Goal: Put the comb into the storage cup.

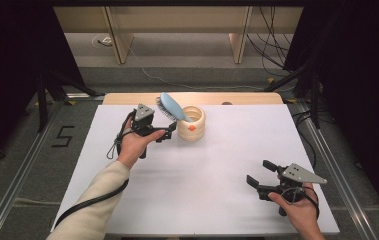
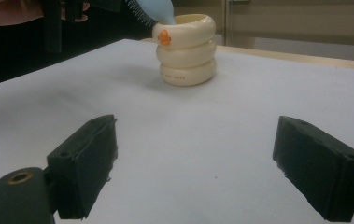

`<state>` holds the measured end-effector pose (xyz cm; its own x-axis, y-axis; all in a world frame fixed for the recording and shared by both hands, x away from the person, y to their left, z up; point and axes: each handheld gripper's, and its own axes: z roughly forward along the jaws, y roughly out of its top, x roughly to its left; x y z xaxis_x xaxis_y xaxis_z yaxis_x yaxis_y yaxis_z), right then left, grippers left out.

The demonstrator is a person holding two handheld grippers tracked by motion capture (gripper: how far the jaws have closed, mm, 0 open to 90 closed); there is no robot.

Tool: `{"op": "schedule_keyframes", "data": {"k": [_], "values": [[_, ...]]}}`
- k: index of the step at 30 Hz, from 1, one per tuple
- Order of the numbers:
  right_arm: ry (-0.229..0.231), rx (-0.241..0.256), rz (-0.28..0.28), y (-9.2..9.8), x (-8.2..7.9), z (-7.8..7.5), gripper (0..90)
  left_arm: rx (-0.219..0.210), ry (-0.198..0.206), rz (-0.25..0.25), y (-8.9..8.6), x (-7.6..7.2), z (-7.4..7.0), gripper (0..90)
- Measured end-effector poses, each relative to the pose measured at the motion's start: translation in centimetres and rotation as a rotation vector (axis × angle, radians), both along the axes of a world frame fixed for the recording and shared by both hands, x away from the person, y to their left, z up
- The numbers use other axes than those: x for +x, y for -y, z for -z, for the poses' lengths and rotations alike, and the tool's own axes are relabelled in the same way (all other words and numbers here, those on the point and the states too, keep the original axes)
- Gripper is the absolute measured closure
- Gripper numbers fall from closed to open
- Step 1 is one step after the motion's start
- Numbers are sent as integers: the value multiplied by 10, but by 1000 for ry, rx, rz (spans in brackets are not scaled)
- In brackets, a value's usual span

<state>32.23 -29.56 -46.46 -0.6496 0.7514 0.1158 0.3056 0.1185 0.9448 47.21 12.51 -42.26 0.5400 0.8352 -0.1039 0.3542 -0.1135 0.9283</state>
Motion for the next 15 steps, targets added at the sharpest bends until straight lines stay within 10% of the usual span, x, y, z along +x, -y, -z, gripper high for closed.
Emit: {"op": "schedule_keyframes", "data": {"k": [15], "values": [[1,-1,1,0,0,0,147,26,19,43,-5,-18,2,21]]}}
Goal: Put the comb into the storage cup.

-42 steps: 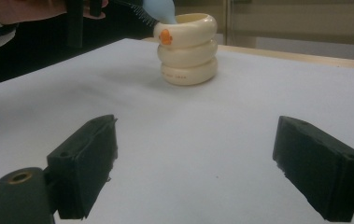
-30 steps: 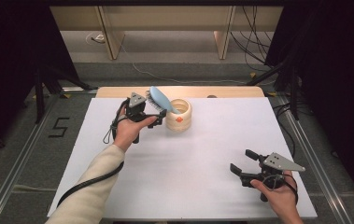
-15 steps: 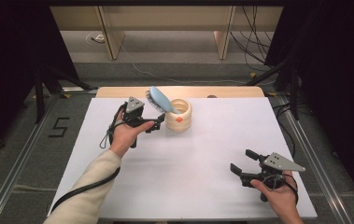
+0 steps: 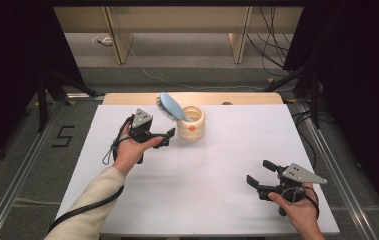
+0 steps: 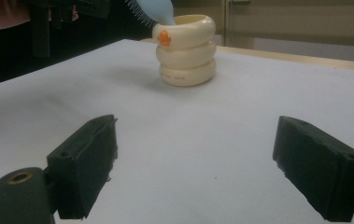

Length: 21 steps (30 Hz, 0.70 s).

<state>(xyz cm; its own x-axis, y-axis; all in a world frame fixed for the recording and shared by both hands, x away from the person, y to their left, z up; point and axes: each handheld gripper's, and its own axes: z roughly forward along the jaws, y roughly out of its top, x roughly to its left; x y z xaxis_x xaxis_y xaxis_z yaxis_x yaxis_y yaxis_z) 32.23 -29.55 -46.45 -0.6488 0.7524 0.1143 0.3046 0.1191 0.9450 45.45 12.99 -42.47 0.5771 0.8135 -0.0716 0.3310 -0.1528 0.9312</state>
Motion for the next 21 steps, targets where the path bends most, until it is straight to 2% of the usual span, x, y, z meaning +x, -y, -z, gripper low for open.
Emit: {"op": "schedule_keyframes", "data": {"k": [21], "values": [[5,2,-1,0,0,-1,147,21,23,45,-18,-33,-2,21]]}}
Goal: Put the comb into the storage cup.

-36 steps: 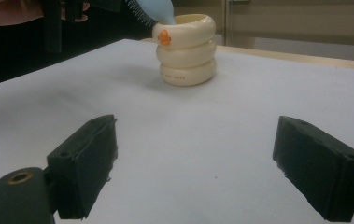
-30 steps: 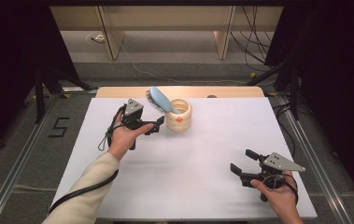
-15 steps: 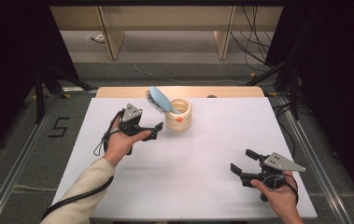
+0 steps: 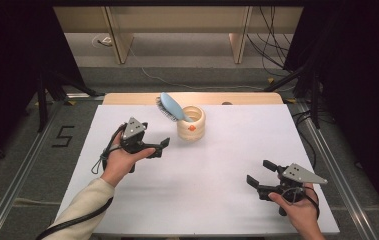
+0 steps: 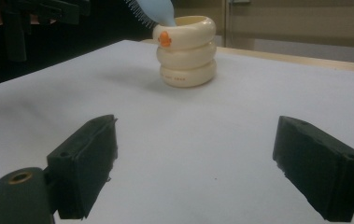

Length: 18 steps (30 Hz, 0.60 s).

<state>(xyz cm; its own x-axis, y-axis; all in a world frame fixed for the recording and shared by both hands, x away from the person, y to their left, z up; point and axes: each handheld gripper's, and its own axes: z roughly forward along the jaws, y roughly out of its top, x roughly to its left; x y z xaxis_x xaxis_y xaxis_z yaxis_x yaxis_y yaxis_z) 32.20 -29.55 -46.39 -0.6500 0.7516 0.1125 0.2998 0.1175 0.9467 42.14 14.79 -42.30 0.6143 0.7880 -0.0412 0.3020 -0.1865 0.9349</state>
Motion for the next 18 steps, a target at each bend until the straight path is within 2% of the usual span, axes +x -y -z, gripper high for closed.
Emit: {"op": "schedule_keyframes", "data": {"k": [8,18], "values": [[2,-3,-2,0,0,0,147,-10,-8,-2,-7,-12,4,39],[3,-1,-4,0,0,0,147,27,-2,2,-12,-25,13,36]]}}
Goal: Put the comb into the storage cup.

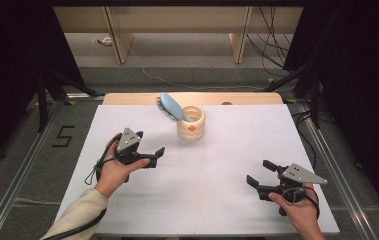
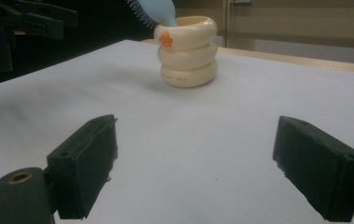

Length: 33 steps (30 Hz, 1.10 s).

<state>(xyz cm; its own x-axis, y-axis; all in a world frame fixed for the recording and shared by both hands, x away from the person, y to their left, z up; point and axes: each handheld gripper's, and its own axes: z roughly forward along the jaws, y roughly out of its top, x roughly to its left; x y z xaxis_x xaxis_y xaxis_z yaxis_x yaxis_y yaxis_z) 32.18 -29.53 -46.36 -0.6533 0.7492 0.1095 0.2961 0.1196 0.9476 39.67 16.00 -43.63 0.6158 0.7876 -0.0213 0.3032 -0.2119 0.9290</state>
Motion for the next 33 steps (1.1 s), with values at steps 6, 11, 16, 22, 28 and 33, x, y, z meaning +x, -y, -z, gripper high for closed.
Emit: {"op": "schedule_keyframes", "data": {"k": [6,11,16,22,28,33], "values": [[0,-3,-2,0,0,0,147,11,-6,9,-3,-10,6,37],[-1,-4,-1,0,0,0,147,24,-11,8,-7,-17,11,36],[-3,-7,-2,0,0,0,147,48,-9,11,-11,-25,16,36],[-5,-11,-3,-1,0,0,147,63,-8,8,-16,-33,20,36],[-4,-10,-3,-1,0,1,147,66,-19,4,-21,-40,24,36],[-3,-12,-4,-1,0,0,147,74,-12,-3,-25,-42,25,34]]}}
